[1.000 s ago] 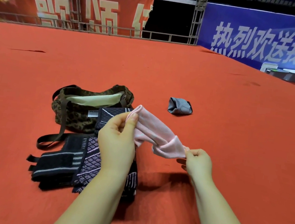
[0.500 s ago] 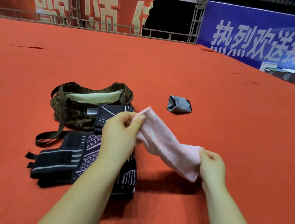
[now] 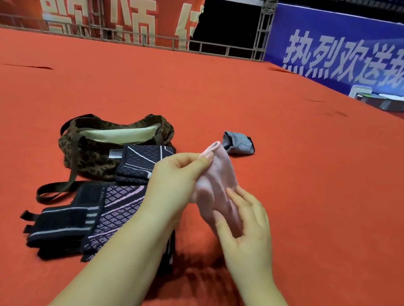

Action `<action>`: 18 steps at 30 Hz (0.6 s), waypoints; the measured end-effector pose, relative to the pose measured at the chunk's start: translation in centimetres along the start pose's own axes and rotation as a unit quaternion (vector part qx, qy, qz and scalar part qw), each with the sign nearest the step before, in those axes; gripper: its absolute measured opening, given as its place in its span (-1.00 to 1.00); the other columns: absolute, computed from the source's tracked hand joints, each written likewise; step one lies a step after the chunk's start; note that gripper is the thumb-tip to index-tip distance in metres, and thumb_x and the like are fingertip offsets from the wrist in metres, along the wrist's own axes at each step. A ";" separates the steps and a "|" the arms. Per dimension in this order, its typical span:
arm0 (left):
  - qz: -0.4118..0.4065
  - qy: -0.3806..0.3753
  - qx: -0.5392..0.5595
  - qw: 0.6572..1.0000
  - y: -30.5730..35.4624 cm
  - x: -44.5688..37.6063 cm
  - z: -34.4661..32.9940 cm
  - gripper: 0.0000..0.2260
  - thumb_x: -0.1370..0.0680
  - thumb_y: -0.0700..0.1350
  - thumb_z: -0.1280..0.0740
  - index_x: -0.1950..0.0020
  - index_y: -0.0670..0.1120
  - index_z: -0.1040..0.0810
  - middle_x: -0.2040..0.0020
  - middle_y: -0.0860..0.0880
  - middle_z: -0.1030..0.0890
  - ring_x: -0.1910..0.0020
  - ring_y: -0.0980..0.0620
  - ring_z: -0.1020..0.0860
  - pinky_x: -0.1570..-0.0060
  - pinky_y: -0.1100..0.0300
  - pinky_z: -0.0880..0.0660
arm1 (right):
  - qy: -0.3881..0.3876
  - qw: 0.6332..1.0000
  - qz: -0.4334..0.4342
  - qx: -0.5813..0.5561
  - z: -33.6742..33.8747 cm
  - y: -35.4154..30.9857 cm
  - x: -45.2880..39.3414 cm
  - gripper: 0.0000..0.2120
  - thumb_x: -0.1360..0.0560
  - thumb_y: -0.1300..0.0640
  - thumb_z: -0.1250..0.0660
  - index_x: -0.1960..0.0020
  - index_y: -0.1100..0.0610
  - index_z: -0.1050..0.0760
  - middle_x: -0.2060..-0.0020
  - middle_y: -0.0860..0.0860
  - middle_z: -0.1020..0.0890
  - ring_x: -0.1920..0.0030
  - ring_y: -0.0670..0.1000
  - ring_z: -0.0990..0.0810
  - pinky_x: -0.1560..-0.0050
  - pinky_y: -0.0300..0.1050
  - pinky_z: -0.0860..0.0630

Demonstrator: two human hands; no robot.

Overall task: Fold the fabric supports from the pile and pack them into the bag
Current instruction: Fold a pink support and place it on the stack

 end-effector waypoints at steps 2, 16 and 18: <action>0.026 0.004 0.038 0.999 -0.4 0.0 0.2 -0.84 -0.50 -0.13 -0.38 0.28 -0.09 -0.65 0.28 -0.11 -0.60 0.26 0.00 -0.51 0.20 0.15 -0.41 | 0.045 0.999 0.017 -0.010 0.5 -1.5 0.0 -0.70 -0.47 -0.04 -0.27 -0.14 0.01 -0.58 -0.15 -0.14 -0.52 -0.19 -0.14 -0.44 -0.24 -0.29 -0.32; -0.269 -0.084 -0.480 0.831 3.4 -0.1 -1.1 -0.43 -0.37 0.38 -0.13 -0.26 0.12 -0.49 -0.26 0.13 -0.48 -0.31 0.13 -0.36 -0.30 0.13 -0.23 | -0.111 0.993 0.014 0.029 3.9 -3.3 -3.7 -0.86 -0.51 0.10 -0.29 0.13 -0.15 -0.49 0.13 -0.28 -0.59 0.11 -0.20 -0.56 0.07 -0.31 -0.43; -0.264 -0.199 -0.517 0.790 2.9 0.4 -3.2 -0.60 -0.40 0.35 -0.25 -0.05 0.12 -0.57 -0.01 0.16 -0.58 -0.09 0.16 -0.48 -0.09 0.23 -0.32 | -0.144 0.988 0.022 0.050 4.5 -3.7 -4.1 -0.82 -0.52 0.13 -0.30 0.15 -0.15 -0.48 0.15 -0.26 -0.60 0.11 -0.21 -0.56 0.06 -0.24 -0.45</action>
Point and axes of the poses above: each hand's wrist, its own x-axis away from the middle knuckle, its own z-axis out of the back of the hand, y = z × x, the point moved 8 cm from there along -x, towards the middle knuckle
